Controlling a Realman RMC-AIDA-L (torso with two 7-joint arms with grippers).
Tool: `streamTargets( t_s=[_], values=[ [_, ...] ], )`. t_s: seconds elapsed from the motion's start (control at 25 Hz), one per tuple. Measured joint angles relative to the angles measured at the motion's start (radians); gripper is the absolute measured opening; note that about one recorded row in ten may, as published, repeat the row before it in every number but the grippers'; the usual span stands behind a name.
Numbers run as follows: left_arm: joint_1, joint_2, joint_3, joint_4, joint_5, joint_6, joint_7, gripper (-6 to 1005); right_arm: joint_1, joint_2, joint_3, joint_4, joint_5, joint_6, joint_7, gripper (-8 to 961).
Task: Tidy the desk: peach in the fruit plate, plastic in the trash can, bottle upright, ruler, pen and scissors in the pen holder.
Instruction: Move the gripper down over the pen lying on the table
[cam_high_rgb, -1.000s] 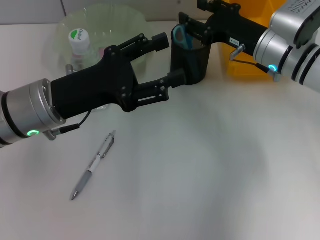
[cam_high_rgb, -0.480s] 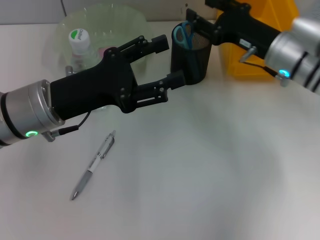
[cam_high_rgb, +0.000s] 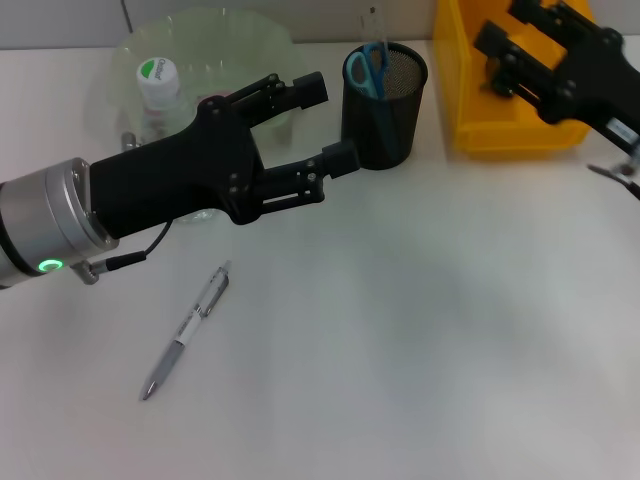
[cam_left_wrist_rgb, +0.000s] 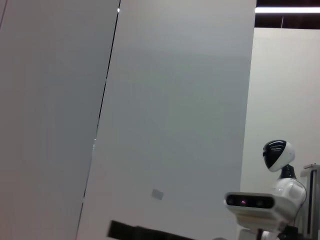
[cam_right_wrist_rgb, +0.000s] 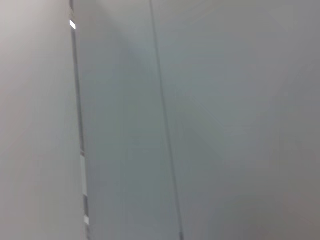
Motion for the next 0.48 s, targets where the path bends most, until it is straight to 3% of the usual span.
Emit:
streamTargets(
  t_s=[0.32,0.48],
  values=[
    [0.014,0.015,-0.002,0.012,0.006,-0.001,-0.052,835,-0.075,0.0,-0.001,0.015,-0.006,-0.138,0.013,616],
    [0.024,0.022,-0.011,0.082,0.073,-0.009,-0.149,834,-0.105,0.001,-0.001,0.032,-0.006,-0.162,0.007,616]
  ],
)
